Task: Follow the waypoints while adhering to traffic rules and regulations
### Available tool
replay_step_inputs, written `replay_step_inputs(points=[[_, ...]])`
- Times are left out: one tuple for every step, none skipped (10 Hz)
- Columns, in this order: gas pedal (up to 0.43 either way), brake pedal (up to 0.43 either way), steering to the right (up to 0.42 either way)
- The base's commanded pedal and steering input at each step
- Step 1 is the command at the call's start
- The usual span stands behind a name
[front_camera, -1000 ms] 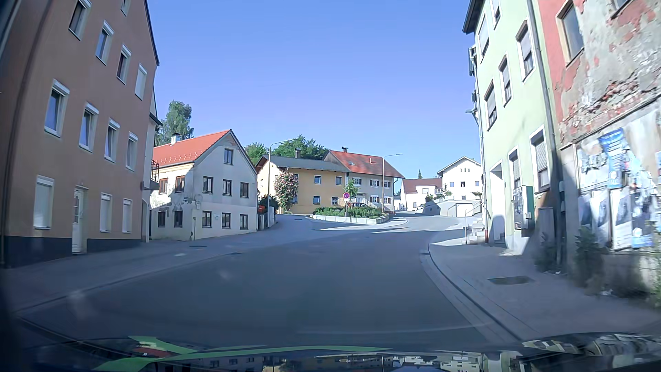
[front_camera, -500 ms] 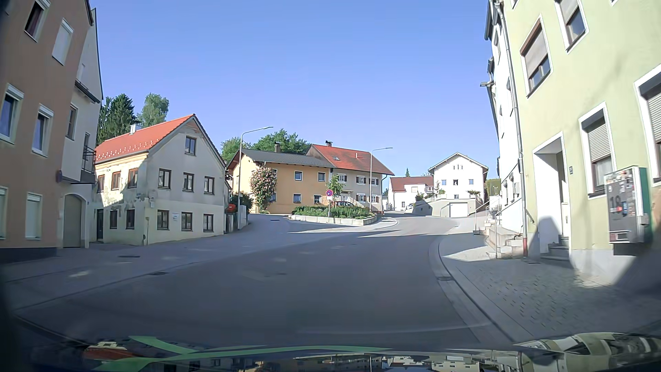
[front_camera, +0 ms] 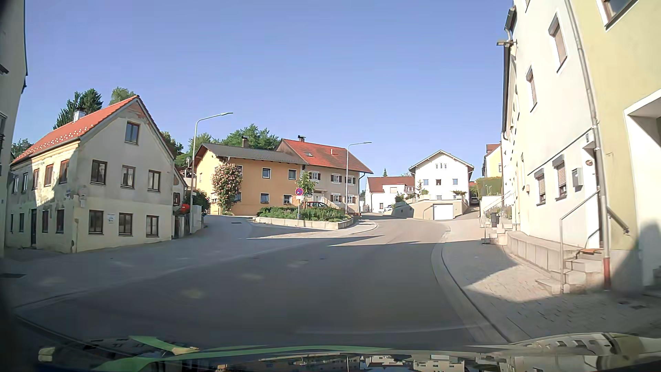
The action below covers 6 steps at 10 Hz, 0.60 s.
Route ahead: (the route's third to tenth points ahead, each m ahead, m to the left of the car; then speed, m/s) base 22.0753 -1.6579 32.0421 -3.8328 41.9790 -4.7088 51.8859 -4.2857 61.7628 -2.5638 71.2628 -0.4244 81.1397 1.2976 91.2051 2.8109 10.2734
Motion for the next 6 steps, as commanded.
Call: replay_step_inputs(points=[[0.248, 0.000, 0.058], [0.280, 0.000, 0.058], [0.280, 0.000, 0.058], [0.268, 0.000, 0.059], [0.240, 0.000, 0.063], [0.220, 0.000, 0.063]])
